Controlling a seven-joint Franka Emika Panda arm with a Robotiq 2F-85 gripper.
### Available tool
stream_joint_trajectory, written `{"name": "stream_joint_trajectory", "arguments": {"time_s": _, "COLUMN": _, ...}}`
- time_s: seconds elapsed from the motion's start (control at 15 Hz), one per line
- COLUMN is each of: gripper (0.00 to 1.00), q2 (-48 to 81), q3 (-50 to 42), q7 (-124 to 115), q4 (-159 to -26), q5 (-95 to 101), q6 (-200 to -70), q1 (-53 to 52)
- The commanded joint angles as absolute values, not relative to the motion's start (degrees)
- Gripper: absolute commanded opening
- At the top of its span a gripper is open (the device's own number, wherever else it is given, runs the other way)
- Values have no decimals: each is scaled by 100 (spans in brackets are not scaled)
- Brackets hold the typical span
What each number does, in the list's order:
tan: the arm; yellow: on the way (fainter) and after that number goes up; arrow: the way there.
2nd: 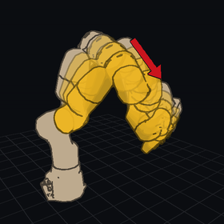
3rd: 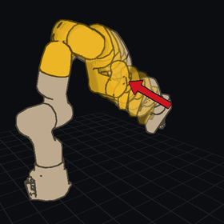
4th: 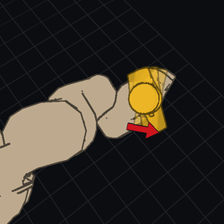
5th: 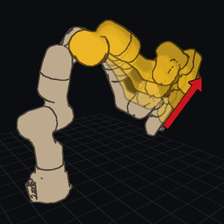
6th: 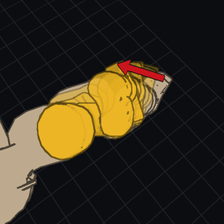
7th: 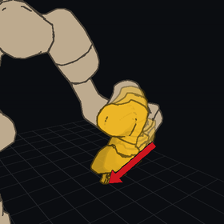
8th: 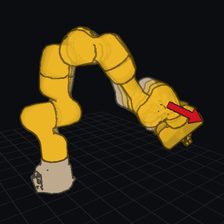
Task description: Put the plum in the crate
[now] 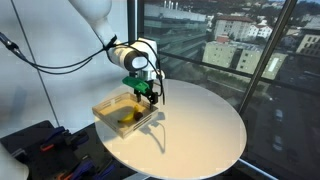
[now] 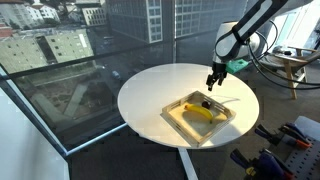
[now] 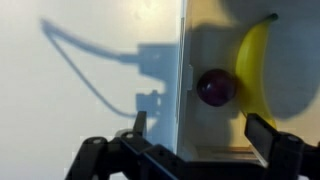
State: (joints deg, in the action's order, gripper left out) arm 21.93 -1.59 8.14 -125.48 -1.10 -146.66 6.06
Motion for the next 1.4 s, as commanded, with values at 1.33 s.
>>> {"name": "stream_joint_trajectory", "arguments": {"time_s": 1.33, "gripper": 100, "q2": 542, "q3": -396, "q7": 273, "q4": -13245, "q5": -289, "q6": -13684, "q1": 556}}
